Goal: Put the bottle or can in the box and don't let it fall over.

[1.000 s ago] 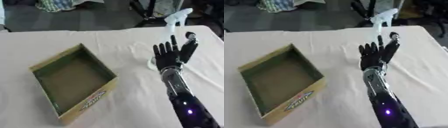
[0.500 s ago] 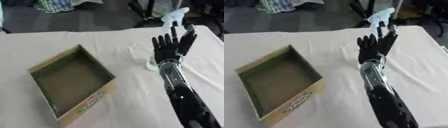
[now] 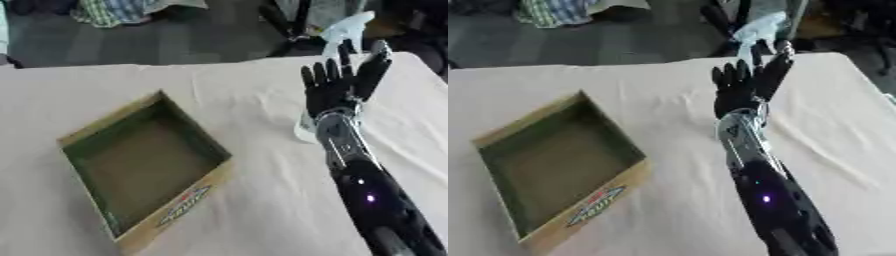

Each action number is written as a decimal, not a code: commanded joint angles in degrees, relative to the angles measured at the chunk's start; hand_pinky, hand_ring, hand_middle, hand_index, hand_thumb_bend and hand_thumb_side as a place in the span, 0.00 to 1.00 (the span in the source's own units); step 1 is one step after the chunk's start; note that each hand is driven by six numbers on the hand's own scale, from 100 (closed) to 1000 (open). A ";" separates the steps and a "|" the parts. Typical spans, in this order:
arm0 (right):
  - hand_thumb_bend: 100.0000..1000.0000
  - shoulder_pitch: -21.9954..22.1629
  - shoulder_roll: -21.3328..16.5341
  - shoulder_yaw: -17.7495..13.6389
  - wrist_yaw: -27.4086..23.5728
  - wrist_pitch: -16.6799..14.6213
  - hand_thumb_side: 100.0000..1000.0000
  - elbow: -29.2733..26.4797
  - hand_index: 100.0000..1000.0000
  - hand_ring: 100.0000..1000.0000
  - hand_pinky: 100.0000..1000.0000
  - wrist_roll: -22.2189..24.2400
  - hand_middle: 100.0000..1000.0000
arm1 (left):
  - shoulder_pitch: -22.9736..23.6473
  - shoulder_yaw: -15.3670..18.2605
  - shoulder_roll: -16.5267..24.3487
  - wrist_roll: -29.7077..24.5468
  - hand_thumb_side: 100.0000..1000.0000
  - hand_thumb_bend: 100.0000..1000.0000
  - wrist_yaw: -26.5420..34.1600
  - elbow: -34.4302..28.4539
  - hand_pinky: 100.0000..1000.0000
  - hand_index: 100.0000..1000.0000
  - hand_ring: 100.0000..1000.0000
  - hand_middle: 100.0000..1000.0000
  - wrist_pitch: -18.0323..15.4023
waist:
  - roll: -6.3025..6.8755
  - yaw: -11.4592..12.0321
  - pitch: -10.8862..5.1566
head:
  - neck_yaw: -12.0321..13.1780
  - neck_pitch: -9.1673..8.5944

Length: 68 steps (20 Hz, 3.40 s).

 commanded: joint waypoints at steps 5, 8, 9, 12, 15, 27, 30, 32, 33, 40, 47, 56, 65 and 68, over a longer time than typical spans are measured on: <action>0.04 -1.72 -1.35 -1.31 0.98 -4.85 0.79 0.14 0.90 0.00 0.00 -3.81 0.00 | -0.68 0.31 0.86 -0.04 0.72 0.00 0.21 -1.01 0.56 0.76 0.66 0.59 0.02 | 0.30 0.04 -0.50 | -0.41 -0.36; 0.05 -1.68 -1.34 -1.69 1.29 -5.26 0.79 -0.10 0.90 0.00 0.00 -3.97 0.00 | -0.63 0.33 0.88 -0.04 0.72 0.00 0.19 -1.04 0.56 0.76 0.66 0.59 0.02 | 0.31 -0.02 -0.52 | -0.40 -0.33; 0.05 -1.66 -1.35 -1.83 1.36 -5.43 0.79 -0.09 0.89 0.00 0.00 -3.98 0.00 | -0.62 0.34 0.88 -0.03 0.72 0.00 0.20 -1.04 0.56 0.76 0.66 0.59 0.03 | 0.31 -0.03 -0.52 | -0.37 -0.41; 0.05 -1.66 -1.40 -2.03 1.36 -5.78 0.79 -0.01 0.89 0.00 0.00 -3.99 0.00 | -0.57 0.33 0.91 -0.03 0.72 0.00 0.21 -1.02 0.56 0.76 0.66 0.59 0.05 | 0.30 -0.10 -0.55 | -0.44 -0.57; 0.06 -1.93 -1.53 -2.10 1.11 -5.81 0.79 0.15 0.89 0.00 0.00 -3.99 0.00 | -0.55 0.34 0.93 -0.04 0.72 0.00 0.22 -1.04 0.56 0.76 0.66 0.59 0.04 | 0.32 -0.17 -0.57 | -0.39 -0.66; 0.00 -6.50 -3.02 -1.95 -2.47 -5.44 0.77 0.98 0.89 0.00 0.00 -3.95 0.00 | -0.27 0.23 1.10 -0.15 0.72 0.00 0.22 -0.90 0.57 0.76 0.66 0.59 0.12 | 0.20 -0.16 -0.76 | -0.46 -0.41; 0.00 -10.03 -3.38 -1.44 -2.60 -3.24 0.75 0.11 0.89 0.00 0.00 -3.99 0.00 | -0.13 0.13 1.23 -0.25 0.72 0.00 0.18 -0.82 0.57 0.76 0.66 0.59 0.15 | -0.05 -0.05 -1.19 | -0.64 0.12; 0.00 -12.43 -3.28 -1.18 -2.88 -1.74 0.74 -0.33 0.88 0.00 0.00 -3.99 0.00 | -0.09 0.08 1.30 -0.31 0.72 0.00 0.14 -0.78 0.57 0.76 0.66 0.59 0.14 | -0.30 0.13 -1.57 | -0.77 0.60; 0.00 -13.55 -3.18 -0.95 -3.04 -0.87 0.73 -0.40 0.88 0.00 0.00 -3.99 0.00 | -0.06 0.05 1.33 -0.34 0.72 0.00 0.11 -0.76 0.57 0.76 0.66 0.59 0.13 | -0.45 0.24 -1.81 | -0.80 0.93; 0.00 -19.81 0.45 1.38 -4.91 6.36 0.70 -2.71 0.88 0.00 0.00 -3.99 0.00 | -0.03 -0.28 1.33 -0.63 0.72 0.00 0.09 -0.48 0.57 0.76 0.66 0.59 0.06 | -1.33 0.89 -3.93 | -0.04 5.04; 0.00 -19.08 7.38 3.57 -6.05 11.52 0.70 -8.64 0.89 0.00 0.00 -3.99 0.00 | -0.42 -0.60 1.28 -0.61 0.71 0.00 -0.03 0.19 0.57 0.76 0.66 0.59 0.07 | -2.43 1.88 -6.71 | -0.16 6.92; 0.00 -16.90 16.85 5.35 -6.54 13.93 0.71 -15.19 0.88 0.00 0.00 -3.99 0.00 | 0.06 -0.95 2.10 0.21 0.71 0.00 -0.16 1.51 0.57 0.76 0.66 0.59 0.62 | -3.95 2.38 -10.00 | -2.75 6.94; 0.00 -11.61 24.79 10.95 -8.03 17.87 0.72 -20.12 0.88 0.00 0.00 -3.99 0.00 | -0.57 -0.64 2.31 1.24 0.72 0.00 -0.15 2.28 0.57 0.76 0.66 0.59 0.59 | -4.67 3.52 -10.28 | -4.52 6.94; 0.00 -9.38 26.70 13.12 -8.81 19.22 0.73 -20.81 0.88 0.00 0.00 -3.99 0.00 | -1.09 -0.68 2.04 1.25 0.72 0.00 -0.09 2.22 0.57 0.76 0.66 0.59 0.51 | -4.63 4.09 -10.11 | -3.85 6.94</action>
